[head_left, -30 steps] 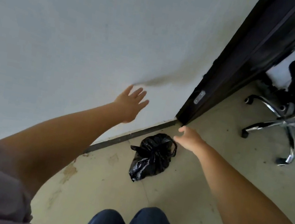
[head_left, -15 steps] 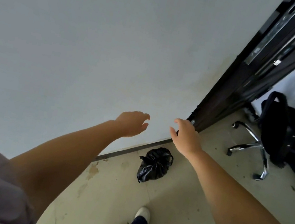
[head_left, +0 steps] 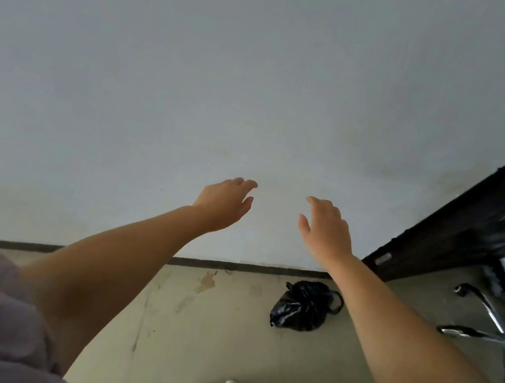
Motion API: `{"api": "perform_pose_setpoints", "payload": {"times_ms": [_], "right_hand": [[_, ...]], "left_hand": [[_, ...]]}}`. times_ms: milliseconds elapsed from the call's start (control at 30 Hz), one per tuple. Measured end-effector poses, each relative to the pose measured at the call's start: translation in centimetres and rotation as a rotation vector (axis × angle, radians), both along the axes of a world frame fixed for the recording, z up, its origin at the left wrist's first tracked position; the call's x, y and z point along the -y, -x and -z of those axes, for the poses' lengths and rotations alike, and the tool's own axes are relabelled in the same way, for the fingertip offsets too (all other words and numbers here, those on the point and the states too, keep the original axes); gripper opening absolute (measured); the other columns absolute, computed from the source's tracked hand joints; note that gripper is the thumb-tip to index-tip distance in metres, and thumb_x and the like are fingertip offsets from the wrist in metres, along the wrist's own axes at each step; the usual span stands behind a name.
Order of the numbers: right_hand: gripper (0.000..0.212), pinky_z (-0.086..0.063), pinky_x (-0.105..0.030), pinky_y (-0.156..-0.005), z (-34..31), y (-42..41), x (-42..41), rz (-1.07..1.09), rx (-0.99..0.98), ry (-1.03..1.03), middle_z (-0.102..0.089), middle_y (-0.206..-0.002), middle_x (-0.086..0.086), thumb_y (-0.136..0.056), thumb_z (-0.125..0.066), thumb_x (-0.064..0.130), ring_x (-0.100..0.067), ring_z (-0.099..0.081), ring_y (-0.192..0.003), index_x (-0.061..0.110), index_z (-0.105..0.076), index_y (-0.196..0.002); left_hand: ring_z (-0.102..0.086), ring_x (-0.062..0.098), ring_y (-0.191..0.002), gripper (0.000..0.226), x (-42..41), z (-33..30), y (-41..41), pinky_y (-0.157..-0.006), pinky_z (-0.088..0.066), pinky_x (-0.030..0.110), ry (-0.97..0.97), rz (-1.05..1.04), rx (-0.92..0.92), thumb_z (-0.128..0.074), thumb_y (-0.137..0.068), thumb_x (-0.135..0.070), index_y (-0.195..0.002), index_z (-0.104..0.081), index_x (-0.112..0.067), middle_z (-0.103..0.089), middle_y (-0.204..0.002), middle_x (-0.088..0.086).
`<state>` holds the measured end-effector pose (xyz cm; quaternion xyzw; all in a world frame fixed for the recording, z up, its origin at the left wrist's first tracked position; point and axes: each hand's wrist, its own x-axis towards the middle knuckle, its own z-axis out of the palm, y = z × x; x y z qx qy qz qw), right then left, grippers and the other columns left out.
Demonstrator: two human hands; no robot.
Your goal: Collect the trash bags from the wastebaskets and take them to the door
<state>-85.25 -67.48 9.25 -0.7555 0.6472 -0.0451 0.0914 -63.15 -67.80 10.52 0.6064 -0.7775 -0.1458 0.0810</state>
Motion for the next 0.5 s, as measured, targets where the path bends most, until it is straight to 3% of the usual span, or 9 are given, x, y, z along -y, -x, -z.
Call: {"api": "perform_pose_setpoints", "payload": {"times_ms": [267, 500], "right_hand": [[0.044, -0.037, -0.040, -0.101, 0.1, -12.6, 1.4, -0.470, 0.017, -0.089, -0.041, -0.144, -0.008, -0.100, -0.033, 0.032, -0.027, -0.041, -0.129, 0.018, -0.034, -0.141], [0.044, -0.036, -0.043, -0.101, -0.4, -26.8, -2.4, -0.807, 0.005, -0.189, -0.041, -0.143, -0.009, -0.098, -0.033, 0.034, -0.028, -0.041, -0.128, 0.018, -0.038, -0.139]], "left_hand": [[-0.057, 0.021, -0.114, 0.041, -6.8, -1.0, -10.7, -0.089, -0.051, 0.039, 0.010, -0.436, 0.003, -0.034, -0.100, -0.031, -0.140, -0.037, -0.021, -0.055, -0.130, 0.001], [-0.056, 0.024, -0.115, 0.041, -20.1, -1.7, -19.9, -0.088, -0.050, 0.040, -0.010, -0.862, 0.030, -0.034, -0.100, -0.030, -0.140, -0.038, -0.021, -0.055, -0.131, 0.001]]}}
